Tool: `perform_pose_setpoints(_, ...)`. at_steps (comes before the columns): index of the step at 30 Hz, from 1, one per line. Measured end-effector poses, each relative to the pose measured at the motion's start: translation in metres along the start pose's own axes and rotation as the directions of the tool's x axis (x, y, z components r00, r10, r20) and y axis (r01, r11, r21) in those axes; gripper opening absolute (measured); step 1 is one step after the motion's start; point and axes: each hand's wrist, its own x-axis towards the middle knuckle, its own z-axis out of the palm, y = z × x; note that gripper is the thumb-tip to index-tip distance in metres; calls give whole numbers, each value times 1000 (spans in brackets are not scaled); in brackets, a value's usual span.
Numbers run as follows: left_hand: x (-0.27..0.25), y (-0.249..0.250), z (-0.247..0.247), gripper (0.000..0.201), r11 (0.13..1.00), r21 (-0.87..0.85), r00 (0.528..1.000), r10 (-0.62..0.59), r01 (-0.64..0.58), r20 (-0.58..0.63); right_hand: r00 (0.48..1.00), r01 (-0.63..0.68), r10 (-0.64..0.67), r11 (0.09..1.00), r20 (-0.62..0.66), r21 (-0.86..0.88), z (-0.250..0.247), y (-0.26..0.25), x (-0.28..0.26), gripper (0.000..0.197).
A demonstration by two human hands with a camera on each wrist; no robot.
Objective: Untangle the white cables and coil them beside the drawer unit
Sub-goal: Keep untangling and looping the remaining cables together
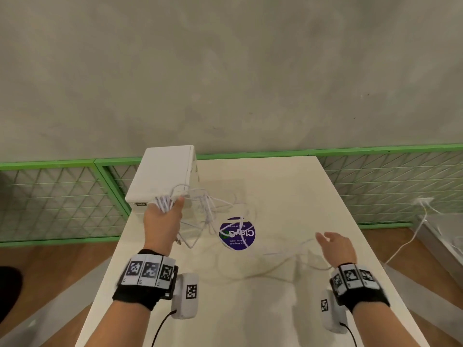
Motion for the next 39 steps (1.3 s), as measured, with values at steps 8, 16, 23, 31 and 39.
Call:
perform_pose_setpoints(8,-14,3,31,37,1000,-16,996,16,-15,87,827,502,-550,816,118,286,30,-108,-86,28)
perform_pose_setpoints(16,-7,15,23,32,996,-35,995,81,-79,66,845,389,-477,858,242,336,44,-103,-81,21)
perform_pose_setpoints(23,-8,14,26,29,997,-49,996,57,-54,61,805,584,-591,769,-60,259,32,-102,-73,21)
perform_pose_setpoints(31,-20,15,46,36,998,-12,992,58,-57,116,667,745,-731,655,147,-126,48,-127,-112,27)
perform_pose_setpoints(39,-5,17,20,35,998,-5,998,59,-59,1,930,329,-366,854,17,403,31,-87,-54,24)
